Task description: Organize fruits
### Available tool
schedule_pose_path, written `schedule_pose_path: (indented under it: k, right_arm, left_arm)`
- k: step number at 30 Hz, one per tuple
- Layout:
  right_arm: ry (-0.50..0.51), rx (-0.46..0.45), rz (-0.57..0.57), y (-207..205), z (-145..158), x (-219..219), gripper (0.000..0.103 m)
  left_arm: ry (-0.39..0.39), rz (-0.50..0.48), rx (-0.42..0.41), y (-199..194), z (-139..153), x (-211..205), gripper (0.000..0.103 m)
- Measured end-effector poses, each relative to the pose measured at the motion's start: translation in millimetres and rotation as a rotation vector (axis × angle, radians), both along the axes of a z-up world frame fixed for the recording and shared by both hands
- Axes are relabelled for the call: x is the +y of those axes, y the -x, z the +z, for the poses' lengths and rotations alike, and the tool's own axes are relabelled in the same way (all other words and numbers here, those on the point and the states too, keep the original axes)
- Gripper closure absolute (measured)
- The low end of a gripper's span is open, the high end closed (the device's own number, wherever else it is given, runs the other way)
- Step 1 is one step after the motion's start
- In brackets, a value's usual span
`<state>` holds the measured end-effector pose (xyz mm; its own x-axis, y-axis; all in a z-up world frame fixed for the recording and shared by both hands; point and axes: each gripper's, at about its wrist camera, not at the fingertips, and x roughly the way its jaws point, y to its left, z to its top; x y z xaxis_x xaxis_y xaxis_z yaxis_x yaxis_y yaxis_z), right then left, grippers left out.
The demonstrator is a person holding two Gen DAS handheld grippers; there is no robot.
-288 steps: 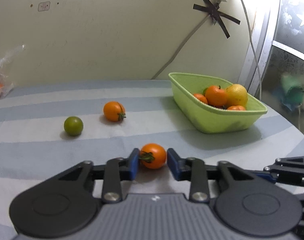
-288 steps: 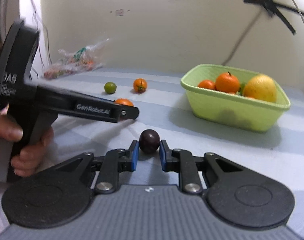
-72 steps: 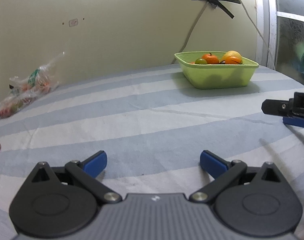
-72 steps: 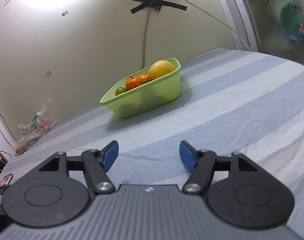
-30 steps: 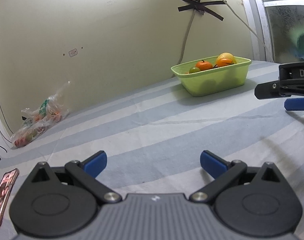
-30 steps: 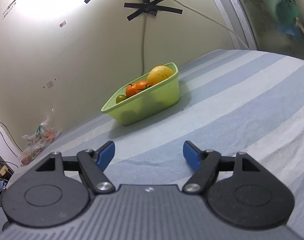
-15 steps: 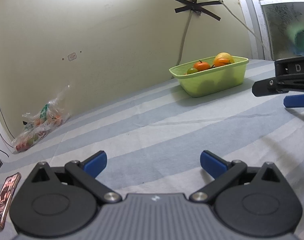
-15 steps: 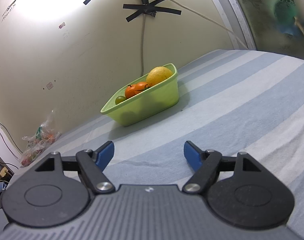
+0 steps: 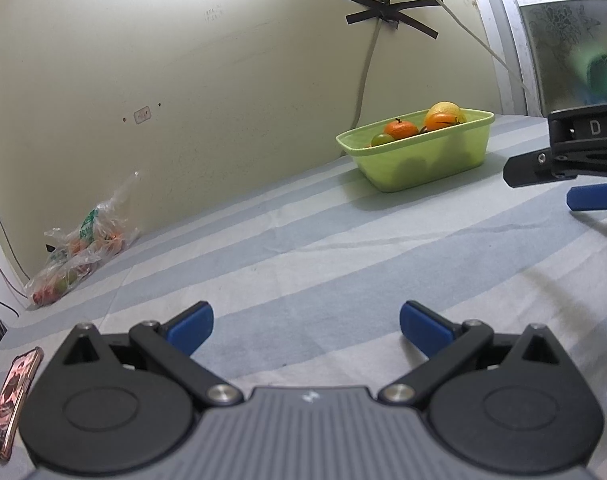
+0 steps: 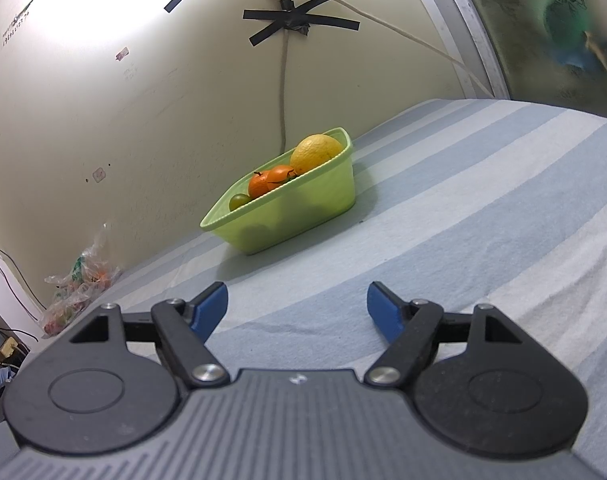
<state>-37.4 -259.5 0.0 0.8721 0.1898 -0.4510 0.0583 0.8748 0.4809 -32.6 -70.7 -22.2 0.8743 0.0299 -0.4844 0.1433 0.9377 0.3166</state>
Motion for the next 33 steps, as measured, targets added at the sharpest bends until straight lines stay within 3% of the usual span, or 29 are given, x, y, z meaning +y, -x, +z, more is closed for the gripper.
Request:
schedule_pose_path:
  k: [33]
  right_arm:
    - [-0.043,-0.021,-0.048,4.4,-1.0,-5.8,0.024]
  left_arm:
    - [0.004,-0.008,0.009,0.7,2.7,0.8,0.0]
